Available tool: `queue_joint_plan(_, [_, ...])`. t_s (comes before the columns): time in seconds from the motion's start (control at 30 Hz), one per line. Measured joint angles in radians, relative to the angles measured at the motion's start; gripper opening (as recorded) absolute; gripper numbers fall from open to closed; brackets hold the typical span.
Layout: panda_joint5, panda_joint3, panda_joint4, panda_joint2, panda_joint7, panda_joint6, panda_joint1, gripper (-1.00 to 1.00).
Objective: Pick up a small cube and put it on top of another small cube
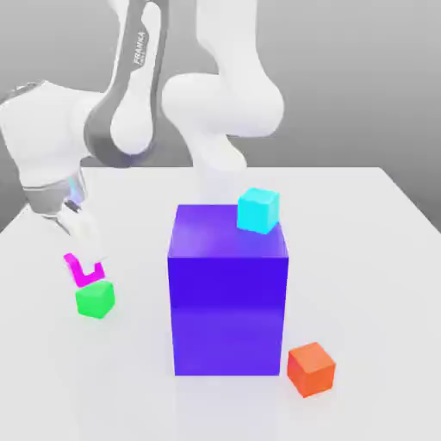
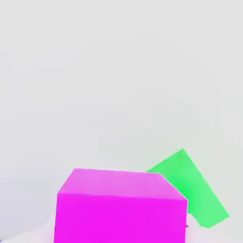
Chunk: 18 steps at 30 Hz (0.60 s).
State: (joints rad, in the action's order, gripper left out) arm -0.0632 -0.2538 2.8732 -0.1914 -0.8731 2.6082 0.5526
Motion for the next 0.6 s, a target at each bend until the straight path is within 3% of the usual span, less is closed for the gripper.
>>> queue_joint_plan(0.2, [0.168,0.052,0.099,-0.091,-0.101,0.076,0.111,-1.0])
queue_joint_plan(0.5, [0.069,0.04,0.096,0.155,-0.033,0.326,0.065,-1.0])
queue_joint_plan(0.53, [0.056,0.039,0.096,0.181,-0.024,0.351,0.061,1.0])
queue_joint_plan(0.6, [0.056,0.039,0.096,0.181,-0.024,0.351,0.057,1.0])
